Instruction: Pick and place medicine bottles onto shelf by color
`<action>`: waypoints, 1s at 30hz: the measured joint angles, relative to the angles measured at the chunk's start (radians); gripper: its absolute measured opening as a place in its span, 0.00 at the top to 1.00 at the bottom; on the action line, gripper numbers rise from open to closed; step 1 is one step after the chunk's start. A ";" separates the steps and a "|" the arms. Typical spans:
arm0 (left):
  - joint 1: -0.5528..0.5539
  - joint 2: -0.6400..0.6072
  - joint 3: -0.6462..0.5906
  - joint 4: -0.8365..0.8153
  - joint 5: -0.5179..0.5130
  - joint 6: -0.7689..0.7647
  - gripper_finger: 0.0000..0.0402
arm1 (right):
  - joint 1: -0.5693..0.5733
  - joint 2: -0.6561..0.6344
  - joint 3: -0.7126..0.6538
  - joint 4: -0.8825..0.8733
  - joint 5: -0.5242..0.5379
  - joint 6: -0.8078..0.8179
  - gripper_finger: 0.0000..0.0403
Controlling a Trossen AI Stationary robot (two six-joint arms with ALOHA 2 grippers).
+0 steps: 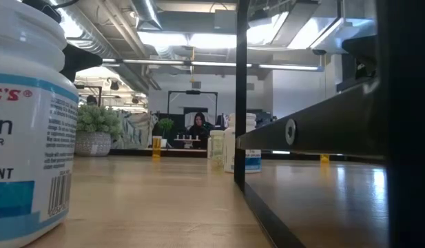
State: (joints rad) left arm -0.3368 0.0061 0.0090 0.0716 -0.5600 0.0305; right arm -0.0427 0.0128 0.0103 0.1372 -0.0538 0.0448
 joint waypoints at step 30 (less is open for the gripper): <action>0.000 0.000 0.000 0.000 0.000 0.000 0.93 | 0.000 0.290 0.427 -0.333 0.372 -0.041 0.99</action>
State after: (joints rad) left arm -0.3368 0.0063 0.0088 0.0715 -0.5599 0.0304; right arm -0.0429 0.3032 0.4372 -0.1955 0.3178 0.0041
